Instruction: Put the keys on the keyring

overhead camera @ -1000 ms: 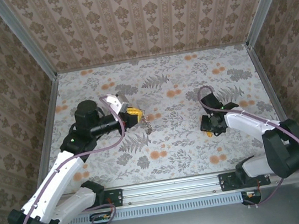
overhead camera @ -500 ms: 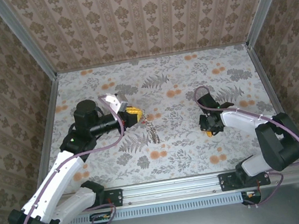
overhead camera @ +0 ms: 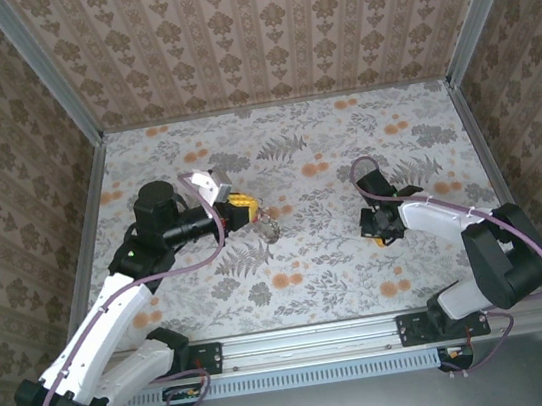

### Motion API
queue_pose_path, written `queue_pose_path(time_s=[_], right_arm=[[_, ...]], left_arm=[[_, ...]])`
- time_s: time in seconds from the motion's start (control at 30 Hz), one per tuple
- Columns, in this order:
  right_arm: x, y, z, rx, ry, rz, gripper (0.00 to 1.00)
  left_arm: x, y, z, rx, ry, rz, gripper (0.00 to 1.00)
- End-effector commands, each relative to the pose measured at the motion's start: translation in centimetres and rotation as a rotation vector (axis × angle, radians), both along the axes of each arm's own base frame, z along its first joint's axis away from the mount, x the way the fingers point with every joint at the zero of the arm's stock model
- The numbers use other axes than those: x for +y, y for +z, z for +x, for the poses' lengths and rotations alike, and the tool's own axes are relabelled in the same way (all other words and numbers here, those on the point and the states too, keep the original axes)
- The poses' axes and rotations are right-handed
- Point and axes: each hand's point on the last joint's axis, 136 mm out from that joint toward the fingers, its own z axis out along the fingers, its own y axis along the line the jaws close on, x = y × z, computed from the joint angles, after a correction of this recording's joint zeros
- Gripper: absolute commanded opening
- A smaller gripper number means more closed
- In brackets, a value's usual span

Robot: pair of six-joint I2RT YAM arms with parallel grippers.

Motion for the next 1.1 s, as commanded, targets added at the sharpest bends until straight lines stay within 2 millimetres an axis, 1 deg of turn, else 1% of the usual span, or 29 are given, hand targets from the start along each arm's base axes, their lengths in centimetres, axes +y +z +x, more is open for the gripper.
queue_pose_path(time_s=[0.0,0.13,0.17,0.27,0.43,0.57,0.67,0.7,0.77,1.07], right_arm=[[-0.2,0.2,-0.6,-0.002,0.012,-0.02,0.16],[-0.3,0.0,-1.3,0.011,0.033,-0.05,0.24],[-0.2,0.5,-1.2,-0.008,0.036,-0.047,0.25],[-0.2,0.4,-1.5,-0.016,0.045,-0.054,0.25],[-0.2,0.3,-1.3,-0.026,0.044,-0.064,0.2],[-0.1,0.0,-1.0,-0.028,0.043,-0.065,0.2],[0.1,0.3,-0.6,-0.041,0.049,-0.059,0.19],[0.1,0.3,-0.7,-0.041,0.049,-0.06,0.19],[0.0,-0.4,-0.9,-0.014,0.052,-0.068,0.18],[0.1,-0.7,-1.1,-0.006,0.052,-0.061,0.15]], left_arm=[[-0.1,1.5,-0.5,-0.034,-0.022,-0.045,0.0],[-0.1,1.6,-0.7,-0.037,-0.025,-0.044,0.0],[-0.1,1.5,-0.7,-0.037,-0.026,-0.043,0.0],[-0.2,1.6,-0.8,-0.036,-0.027,-0.043,0.0],[-0.2,1.7,-1.0,-0.039,-0.032,-0.046,0.0],[-0.2,1.7,-1.2,-0.045,-0.032,-0.041,0.0],[-0.2,1.7,-1.4,-0.046,-0.034,-0.039,0.0],[-0.2,1.7,-1.4,-0.047,-0.033,-0.037,0.0],[-0.2,1.7,-1.4,-0.048,-0.033,-0.036,0.0],[-0.3,1.6,-1.3,-0.048,-0.03,-0.033,0.0]])
